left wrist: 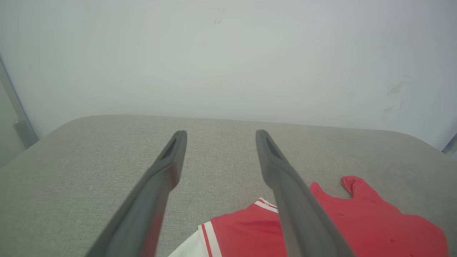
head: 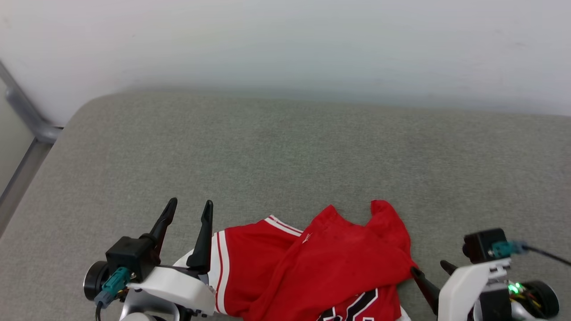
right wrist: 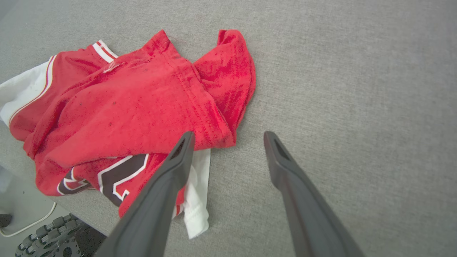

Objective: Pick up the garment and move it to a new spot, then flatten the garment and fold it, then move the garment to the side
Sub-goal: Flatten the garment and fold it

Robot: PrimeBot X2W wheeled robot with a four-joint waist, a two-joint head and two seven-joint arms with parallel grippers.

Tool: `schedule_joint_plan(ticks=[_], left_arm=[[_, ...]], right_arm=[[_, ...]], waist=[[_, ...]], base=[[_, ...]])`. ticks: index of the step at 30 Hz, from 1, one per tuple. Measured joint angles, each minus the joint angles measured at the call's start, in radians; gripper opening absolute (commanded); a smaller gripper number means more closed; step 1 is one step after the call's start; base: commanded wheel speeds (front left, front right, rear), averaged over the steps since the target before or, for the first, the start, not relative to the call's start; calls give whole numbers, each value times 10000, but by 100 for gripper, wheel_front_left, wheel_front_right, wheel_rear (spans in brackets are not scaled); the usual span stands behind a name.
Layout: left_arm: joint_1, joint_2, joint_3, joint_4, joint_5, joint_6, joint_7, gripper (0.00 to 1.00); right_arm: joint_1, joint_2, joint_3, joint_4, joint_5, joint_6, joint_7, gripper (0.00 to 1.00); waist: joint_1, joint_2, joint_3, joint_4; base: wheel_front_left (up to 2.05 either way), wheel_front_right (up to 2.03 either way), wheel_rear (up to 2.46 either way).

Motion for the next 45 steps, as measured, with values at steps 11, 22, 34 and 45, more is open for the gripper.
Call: schedule_joint_plan(ticks=[11,22,34,45], left_arm=[[-360,-153,-111,-2,67,-50,-96,100],[-488,-316,-130,299,56,-186,-267,100],[-863,-623,-282,552,73,-399,-401,100],[-1312,-1118,-228,872,146,-744,-518,100]], right_arm=[[-1913,-1682,1590,1285,1110,-2,2669,100],[-3062,-2197,1783,1106,2192,-2,3101,0],[-5539,-2376,1894,1883,1522,-2,1618,0],[-6054,-1879,1388,4974,1016,-2,-470,0]], waist=[[0,1,668,767],[1,0,946,1181],[1,0,1173,1650],[1,1,1922,2166]], base=[[0,0,0],[0,0,0],[0,0,0],[0,0,0]])
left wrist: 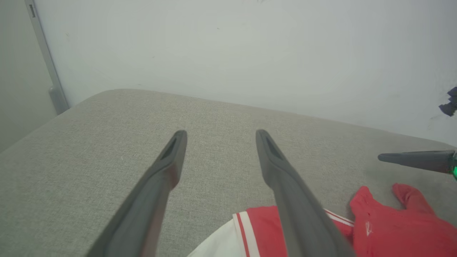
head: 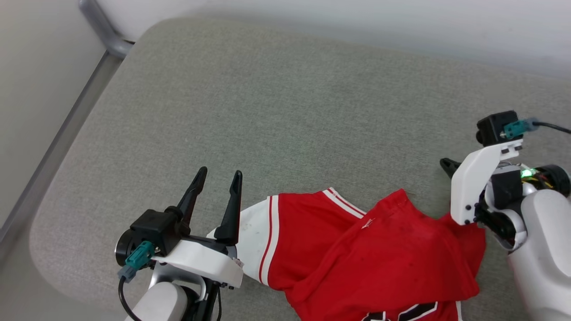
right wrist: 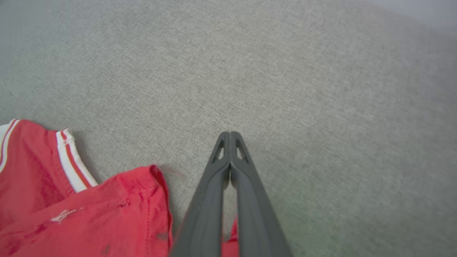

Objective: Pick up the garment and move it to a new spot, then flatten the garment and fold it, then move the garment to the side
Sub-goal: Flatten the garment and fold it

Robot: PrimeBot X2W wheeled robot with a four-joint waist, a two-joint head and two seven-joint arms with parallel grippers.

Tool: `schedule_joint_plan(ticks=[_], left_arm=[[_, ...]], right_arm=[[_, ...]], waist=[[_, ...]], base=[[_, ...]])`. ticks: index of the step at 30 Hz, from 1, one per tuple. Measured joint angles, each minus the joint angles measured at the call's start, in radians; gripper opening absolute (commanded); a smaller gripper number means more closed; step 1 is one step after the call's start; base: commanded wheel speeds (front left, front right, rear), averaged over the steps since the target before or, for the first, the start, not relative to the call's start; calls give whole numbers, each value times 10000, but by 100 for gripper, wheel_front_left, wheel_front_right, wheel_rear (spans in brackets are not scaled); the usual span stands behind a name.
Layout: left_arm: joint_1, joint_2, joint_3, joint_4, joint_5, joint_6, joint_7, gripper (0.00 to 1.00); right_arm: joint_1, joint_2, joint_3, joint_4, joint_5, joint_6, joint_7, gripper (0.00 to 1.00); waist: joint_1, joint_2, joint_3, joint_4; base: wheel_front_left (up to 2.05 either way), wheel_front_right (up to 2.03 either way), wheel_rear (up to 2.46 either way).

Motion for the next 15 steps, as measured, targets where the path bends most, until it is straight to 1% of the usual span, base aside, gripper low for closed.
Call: schedule_joint_plan(ticks=[2,3,4,5,10,15], left_arm=[[-12,-73,40,69,29,-71,-10,100],[-15,-98,71,113,40,-115,-12,100],[-17,-113,96,138,84,-140,-12,100],[-18,-132,123,163,98,-150,-12,100],[6,-209,261,236,207,-228,-13,100],[186,-184,364,295,320,-230,-15,100]], right_arm=[[-50,79,29,416,19,2,-435,0],[-53,142,4,548,58,2,-729,11],[-67,192,8,669,144,0,-993,54],[-80,207,17,744,115,4,-1365,100],[-65,305,-54,1037,176,2,-3005,100],[210,441,-265,1022,69,0,-4364,100]], waist=[[0,-1,96,103],[0,0,120,144],[0,0,130,170],[0,0,121,176],[0,-1,-84,126],[-1,0,-452,-26]], base=[[0,0,0],[0,0,0],[0,0,0],[0,0,0],[0,0,0],[0,0,0]])
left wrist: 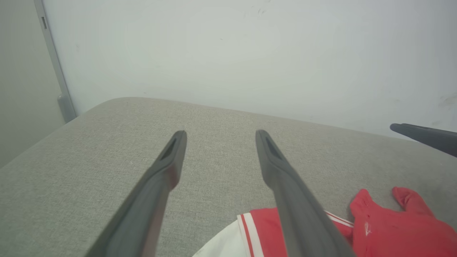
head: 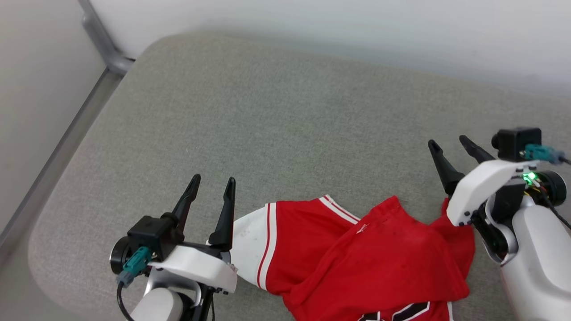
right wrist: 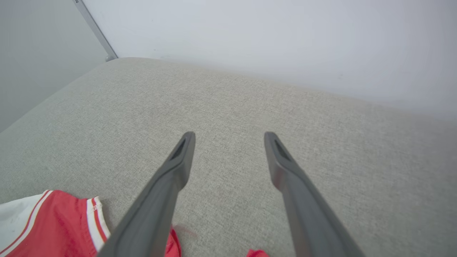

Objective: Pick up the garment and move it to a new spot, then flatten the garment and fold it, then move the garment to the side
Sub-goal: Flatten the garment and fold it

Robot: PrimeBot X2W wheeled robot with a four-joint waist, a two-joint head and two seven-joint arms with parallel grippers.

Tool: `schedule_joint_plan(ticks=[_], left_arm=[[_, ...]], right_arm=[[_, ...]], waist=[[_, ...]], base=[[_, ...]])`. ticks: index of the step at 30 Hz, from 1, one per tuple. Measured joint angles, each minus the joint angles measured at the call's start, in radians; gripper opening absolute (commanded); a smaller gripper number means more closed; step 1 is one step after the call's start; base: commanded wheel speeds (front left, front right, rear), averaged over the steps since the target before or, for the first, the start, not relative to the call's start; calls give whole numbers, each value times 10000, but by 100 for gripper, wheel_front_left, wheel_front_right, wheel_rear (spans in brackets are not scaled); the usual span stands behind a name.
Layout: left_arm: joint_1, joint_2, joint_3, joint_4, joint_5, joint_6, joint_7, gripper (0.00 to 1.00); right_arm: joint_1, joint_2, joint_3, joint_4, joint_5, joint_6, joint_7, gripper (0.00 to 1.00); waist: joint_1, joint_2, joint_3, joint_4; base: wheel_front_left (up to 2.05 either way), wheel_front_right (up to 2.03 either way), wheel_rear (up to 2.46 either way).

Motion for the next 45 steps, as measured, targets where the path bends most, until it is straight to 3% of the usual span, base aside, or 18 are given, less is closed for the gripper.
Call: schedule_joint_plan(ticks=[6,11,21,29,33,42,43,44,45], left_arm=[[371,159,113,0,38,180,-12,100],[699,326,167,-157,38,353,59,100],[947,470,198,-424,-46,497,257,100],[806,481,148,-510,-59,479,284,100],[611,443,138,-489,-63,385,263,100],[261,221,48,-178,-138,176,146,100],[246,194,46,-153,-138,173,136,100],[247,186,54,-123,-136,173,134,100],[247,182,58,-98,-136,173,115,100]], right_arm=[[854,190,-493,-658,-516,0,-993,100],[2115,341,-1112,-1546,-823,0,-531,100],[4197,416,-2031,-3106,-932,0,3310,100],[4097,349,-1494,-3739,-677,0,5785,100],[3249,157,-1037,-3542,-614,0,6286,100],[2185,-130,-337,-1879,-316,0,7674,100],[2161,-128,-366,-1820,-245,0,7841,38],[2129,-130,-376,-1808,-217,-2,7973,0],[2091,-140,-372,-1816,-213,-2,8046,0]], waist=[[-1,0,-569,-306],[-1,0,-956,-675],[-1,0,-1131,-1283],[-1,0,-735,-1286],[0,0,-406,-1169],[-1,0,266,-725],[-1,0,296,-678],[-1,0,323,-648],[-1,0,345,-627]], base=[[0,0,0],[0,0,0],[0,0,0],[0,0,0],[0,0,0],[0,0,0],[0,0,0],[0,0,0],[0,0,0]])
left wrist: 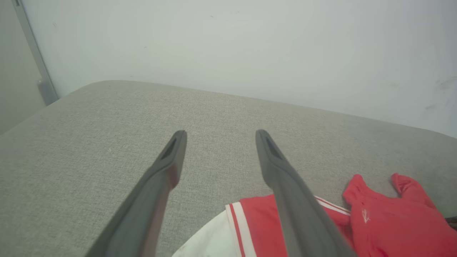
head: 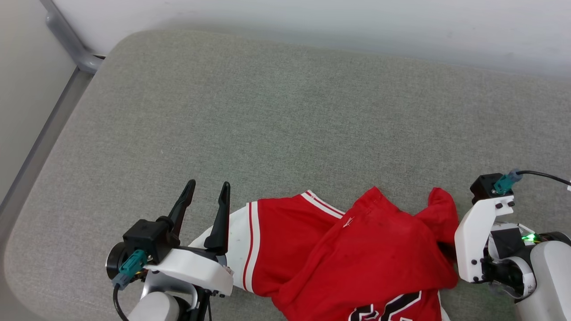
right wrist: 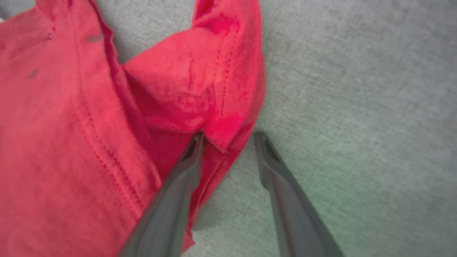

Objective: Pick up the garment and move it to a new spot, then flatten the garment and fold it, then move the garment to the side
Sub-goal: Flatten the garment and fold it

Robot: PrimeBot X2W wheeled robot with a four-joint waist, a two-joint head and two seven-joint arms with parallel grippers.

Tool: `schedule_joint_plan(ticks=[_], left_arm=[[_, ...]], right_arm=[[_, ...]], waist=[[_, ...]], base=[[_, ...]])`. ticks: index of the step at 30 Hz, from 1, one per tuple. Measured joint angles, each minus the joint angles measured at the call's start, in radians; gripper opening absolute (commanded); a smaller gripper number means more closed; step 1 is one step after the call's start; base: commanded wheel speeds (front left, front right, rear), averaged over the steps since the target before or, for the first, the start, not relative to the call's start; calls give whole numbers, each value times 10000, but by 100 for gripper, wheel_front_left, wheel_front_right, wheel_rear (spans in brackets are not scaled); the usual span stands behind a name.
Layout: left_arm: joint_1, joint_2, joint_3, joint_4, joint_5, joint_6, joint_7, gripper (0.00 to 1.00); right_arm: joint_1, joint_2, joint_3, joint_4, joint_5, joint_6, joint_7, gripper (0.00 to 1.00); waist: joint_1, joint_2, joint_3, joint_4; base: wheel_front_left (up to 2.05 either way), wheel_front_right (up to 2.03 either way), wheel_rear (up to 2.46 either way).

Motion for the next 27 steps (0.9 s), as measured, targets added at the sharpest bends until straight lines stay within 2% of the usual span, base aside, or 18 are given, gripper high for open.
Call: schedule_joint_plan(ticks=[2,7,11,14,19,27], left_arm=[[-6,-29,2,50,2,-2,-12,100],[-17,-42,-2,171,4,-63,-25,100],[-37,-56,-42,198,19,-90,-56,100],[-146,-111,-105,188,46,-123,-59,100],[-446,-307,-288,196,75,-357,-84,100],[-1196,-892,-380,447,165,-851,-111,100]], right_arm=[[-42,17,-25,-67,163,0,38,0],[-318,121,215,-857,238,0,-652,0],[-1270,77,493,-1753,100,4,-1233,0],[-2166,123,658,-1948,-134,4,-1599,0],[-4242,291,589,-1149,-686,4,-2313,0],[-7028,75,274,1498,-1626,4,-3693,0]], waist=[[0,0,1,15],[1,1,-173,-12],[1,0,-326,26],[1,0,-281,122],[2,0,76,393],[3,0,1138,1105]], base=[[0,0,0],[0,0,0],[0,0,0],[0,0,0],[0,0,0],[0,0,0]])
